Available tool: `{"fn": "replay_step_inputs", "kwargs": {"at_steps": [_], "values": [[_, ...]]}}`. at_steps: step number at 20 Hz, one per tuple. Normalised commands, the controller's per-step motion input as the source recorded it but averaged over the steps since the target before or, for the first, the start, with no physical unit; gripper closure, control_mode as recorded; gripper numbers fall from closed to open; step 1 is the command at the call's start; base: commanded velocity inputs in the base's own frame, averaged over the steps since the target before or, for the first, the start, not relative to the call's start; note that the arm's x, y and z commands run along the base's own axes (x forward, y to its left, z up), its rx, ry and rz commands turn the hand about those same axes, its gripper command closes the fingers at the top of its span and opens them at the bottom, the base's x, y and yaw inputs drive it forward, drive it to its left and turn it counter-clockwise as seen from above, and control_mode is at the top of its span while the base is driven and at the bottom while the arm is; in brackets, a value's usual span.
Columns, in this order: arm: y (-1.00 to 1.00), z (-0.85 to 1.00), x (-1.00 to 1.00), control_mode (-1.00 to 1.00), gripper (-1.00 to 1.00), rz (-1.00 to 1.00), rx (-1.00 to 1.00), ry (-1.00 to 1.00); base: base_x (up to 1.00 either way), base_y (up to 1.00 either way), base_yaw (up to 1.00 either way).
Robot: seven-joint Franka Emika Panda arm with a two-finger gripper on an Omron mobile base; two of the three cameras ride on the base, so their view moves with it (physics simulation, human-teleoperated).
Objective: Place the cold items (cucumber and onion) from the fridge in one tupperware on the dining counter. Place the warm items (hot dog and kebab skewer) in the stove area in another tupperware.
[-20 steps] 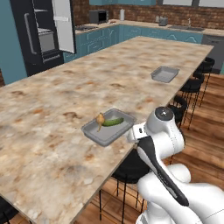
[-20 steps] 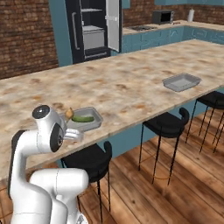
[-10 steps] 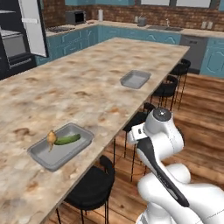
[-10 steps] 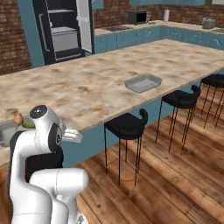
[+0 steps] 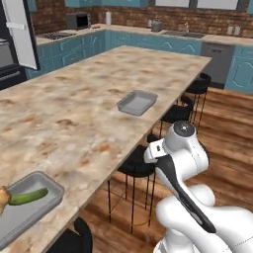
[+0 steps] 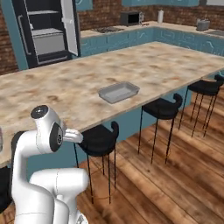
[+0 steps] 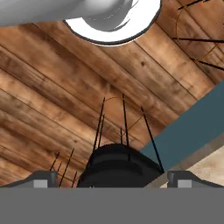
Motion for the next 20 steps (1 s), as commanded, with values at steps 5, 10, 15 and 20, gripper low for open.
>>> {"fn": "replay_step_inputs", "kwargs": {"at_steps": [5,10,15,20], "values": [[0.00,0.00,0.00,1.00,-1.00,0.00,0.00,0.00,0.88,-1.00,0.00],[0.00,0.00,0.00,1.00,-1.00,0.00,0.00,0.00,0.76,-1.00,0.00],[0.00,0.00,0.00,1.00,-1.00,0.00,0.00,0.00,0.65,-1.00,0.00],[0.00,0.00,0.00,1.00,-1.00,0.00,0.00,0.00,0.53,-1.00,0.00]]}}
